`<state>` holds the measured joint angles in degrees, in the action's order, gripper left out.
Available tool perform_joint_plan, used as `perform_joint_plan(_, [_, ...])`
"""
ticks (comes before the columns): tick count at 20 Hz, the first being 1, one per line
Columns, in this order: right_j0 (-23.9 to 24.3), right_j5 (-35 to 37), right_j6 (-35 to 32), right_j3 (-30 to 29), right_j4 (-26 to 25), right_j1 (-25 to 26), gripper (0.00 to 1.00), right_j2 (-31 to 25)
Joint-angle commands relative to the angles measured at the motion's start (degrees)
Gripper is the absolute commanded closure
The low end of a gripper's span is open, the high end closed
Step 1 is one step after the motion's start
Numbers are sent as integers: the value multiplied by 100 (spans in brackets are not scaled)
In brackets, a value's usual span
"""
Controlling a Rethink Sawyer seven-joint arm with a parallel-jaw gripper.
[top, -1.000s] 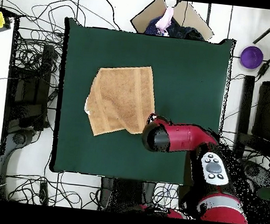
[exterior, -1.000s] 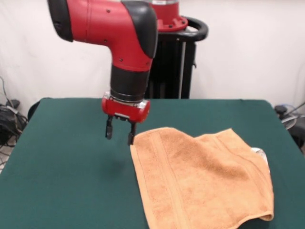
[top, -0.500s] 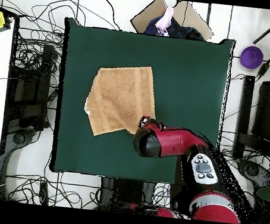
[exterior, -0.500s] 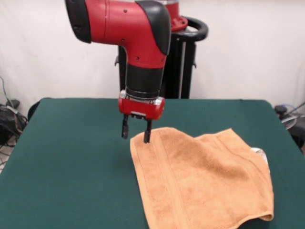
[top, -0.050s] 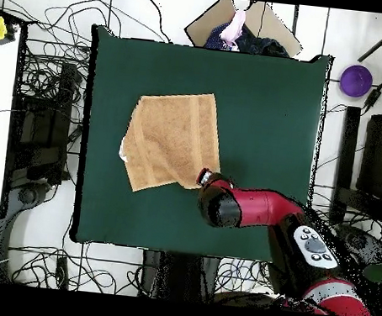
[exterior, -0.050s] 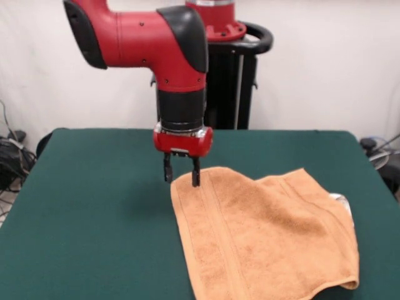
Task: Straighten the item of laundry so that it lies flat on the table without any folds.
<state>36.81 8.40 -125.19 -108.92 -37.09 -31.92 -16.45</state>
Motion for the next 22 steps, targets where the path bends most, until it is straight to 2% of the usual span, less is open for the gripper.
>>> perform_joint_plan(1, [205,656,1151,-151,-401,248,0,-1233])
perform_joint_plan(4, [175,771,1105,-90,-472,216,0,-1241])
perform_joint_plan(12, [-502,999,258,29,-430,-283,0,-275])
perform_joint_plan(16, [-825,1021,-111,94,-398,-370,0,175])
perform_joint_plan(19, [-669,746,142,121,-491,-199,0,-93])
perform_joint_plan(22, [-313,726,670,232,-619,26,0,-533])
